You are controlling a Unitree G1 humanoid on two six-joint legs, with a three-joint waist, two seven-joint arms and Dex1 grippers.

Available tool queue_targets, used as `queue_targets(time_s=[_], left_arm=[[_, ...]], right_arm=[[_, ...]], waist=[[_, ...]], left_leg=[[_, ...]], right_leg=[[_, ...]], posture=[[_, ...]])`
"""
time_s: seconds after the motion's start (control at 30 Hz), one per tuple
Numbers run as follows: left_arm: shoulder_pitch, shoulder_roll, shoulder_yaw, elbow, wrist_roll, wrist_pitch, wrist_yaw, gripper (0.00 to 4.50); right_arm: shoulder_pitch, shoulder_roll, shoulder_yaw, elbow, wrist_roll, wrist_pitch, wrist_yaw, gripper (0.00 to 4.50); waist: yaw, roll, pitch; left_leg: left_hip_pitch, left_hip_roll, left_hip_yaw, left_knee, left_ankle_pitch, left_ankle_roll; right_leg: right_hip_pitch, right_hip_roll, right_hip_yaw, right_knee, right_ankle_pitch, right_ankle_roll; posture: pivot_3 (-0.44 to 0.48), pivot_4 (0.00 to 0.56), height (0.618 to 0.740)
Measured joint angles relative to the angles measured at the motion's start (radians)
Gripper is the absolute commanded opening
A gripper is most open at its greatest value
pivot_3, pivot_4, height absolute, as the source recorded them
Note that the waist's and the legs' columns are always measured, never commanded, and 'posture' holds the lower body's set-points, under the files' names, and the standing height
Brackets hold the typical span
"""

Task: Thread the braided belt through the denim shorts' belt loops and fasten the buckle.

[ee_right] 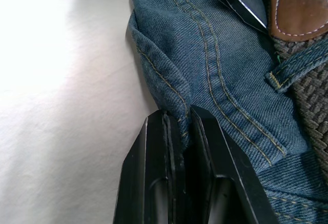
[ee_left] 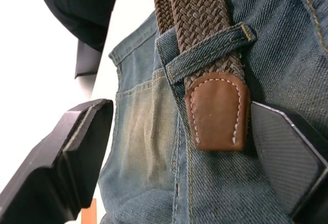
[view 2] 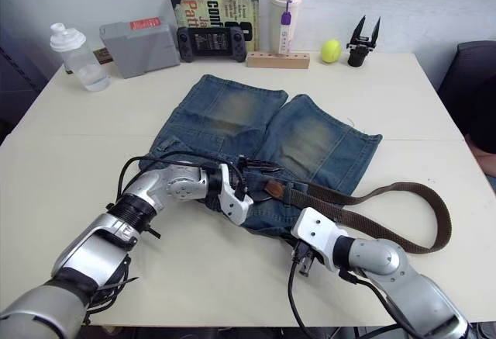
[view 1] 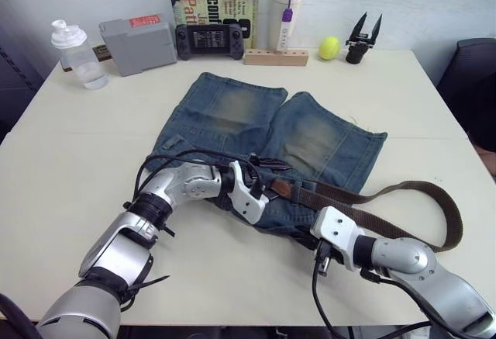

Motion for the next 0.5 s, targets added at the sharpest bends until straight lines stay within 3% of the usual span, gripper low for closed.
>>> queue_targets(time_s=[0.23,0.5], left_arm=[[0.004,0.026,-0.008,-0.03,0.018,-0.018,0.061,0.05],[0.027,0.053,-0.008,-0.074,0.011,-0.018,0.068,0.05]], right_arm=[[-0.003,0.003,0.0,0.001,-0.004,0.0,0.006,0.0],[-0.019,0.007,0.008,0.01,-0.018,0.0,0.027,0.0]], waist=[[-0.002,0.0,0.0],[-0.006,0.0,0.0]], left_leg=[[0.0,0.0,0.0,0.0,0.0,0.0],[0.0,0.001,0.0,0.0,0.0,-0.001]], right_leg=[[0.0,0.0,0.0,0.0,0.0,0.0],[0.0,0.001,0.0,0.0,0.0,0.0]], posture=[[0.0,0.15,0.709],[0.0,0.15,0.709]])
